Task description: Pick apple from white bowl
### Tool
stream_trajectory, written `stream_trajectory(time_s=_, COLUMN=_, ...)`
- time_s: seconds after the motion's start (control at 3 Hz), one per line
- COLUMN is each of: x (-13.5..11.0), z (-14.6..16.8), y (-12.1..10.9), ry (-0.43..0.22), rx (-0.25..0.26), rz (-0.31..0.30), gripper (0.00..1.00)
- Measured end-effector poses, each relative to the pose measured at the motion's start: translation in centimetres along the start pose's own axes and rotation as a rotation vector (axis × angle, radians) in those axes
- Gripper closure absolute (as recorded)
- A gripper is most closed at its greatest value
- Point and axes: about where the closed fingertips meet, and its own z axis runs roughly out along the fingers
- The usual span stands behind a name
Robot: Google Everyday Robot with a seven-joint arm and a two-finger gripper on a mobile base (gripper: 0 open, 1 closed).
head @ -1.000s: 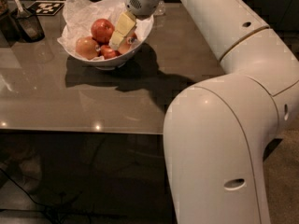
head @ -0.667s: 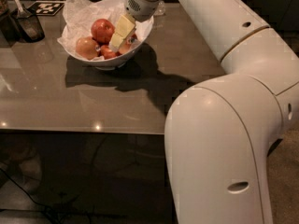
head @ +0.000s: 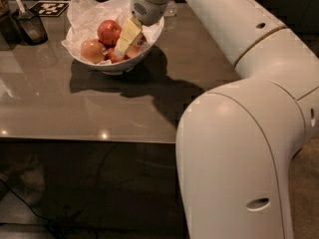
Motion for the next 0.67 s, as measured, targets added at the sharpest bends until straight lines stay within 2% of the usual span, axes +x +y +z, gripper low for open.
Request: stream_trajectory(time_s=0.67, x=-0.1, z=-0.8, y=2.0, ry=0.011, rx=-0.032, rz=-0.082, gripper=0.0)
